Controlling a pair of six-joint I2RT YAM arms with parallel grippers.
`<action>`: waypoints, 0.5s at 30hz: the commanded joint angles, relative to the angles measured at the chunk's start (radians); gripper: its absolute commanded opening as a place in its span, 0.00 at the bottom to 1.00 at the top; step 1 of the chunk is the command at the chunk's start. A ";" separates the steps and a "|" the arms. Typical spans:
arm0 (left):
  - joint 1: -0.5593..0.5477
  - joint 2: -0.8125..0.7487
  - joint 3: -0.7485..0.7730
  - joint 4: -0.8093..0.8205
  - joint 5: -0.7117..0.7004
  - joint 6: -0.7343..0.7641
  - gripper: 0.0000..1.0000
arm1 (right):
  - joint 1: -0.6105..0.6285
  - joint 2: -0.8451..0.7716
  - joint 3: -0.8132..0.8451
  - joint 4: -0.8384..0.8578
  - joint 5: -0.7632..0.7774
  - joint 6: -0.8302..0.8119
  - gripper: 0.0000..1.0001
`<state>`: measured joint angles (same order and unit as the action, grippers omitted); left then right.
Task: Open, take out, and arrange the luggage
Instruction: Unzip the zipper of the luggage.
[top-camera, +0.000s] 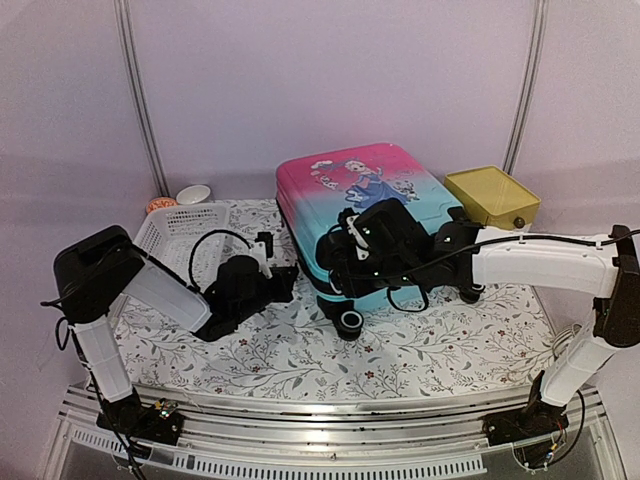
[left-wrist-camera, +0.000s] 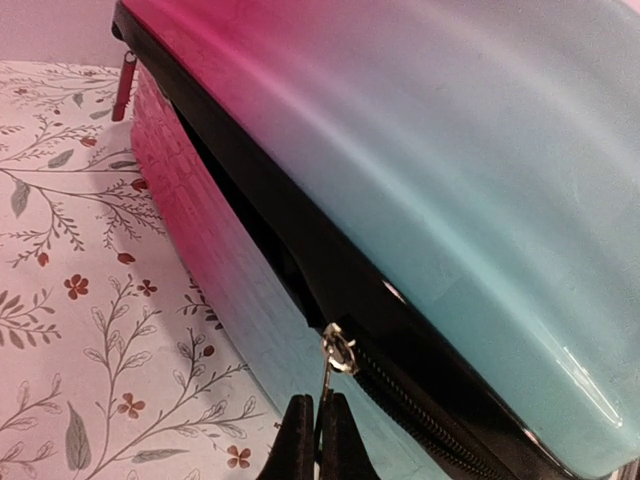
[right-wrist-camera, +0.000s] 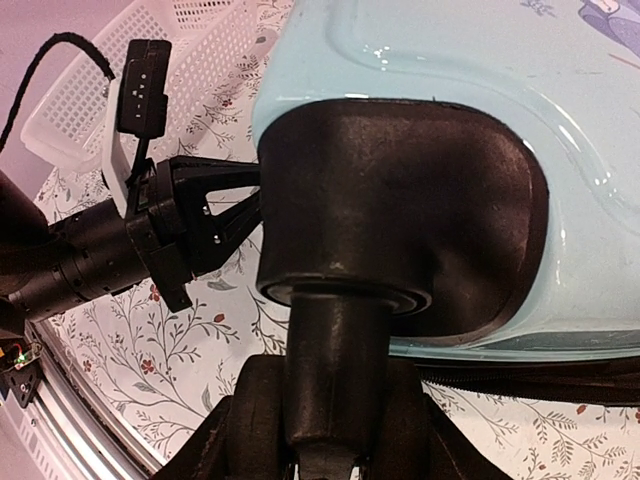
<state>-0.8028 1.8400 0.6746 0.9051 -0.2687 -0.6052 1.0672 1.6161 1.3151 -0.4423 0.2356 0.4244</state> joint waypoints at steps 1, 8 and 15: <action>0.079 -0.021 0.015 -0.035 -0.019 -0.020 0.00 | 0.071 -0.044 0.006 0.139 -0.108 -0.114 0.51; 0.116 -0.041 0.010 -0.049 -0.003 0.000 0.00 | 0.079 -0.055 0.005 0.146 -0.099 -0.134 0.52; 0.160 -0.085 -0.028 -0.062 0.007 -0.001 0.00 | 0.080 -0.077 -0.004 0.137 -0.060 -0.142 0.78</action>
<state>-0.7422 1.7988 0.6689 0.8467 -0.1535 -0.6025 1.0916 1.6108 1.3010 -0.4042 0.2447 0.3489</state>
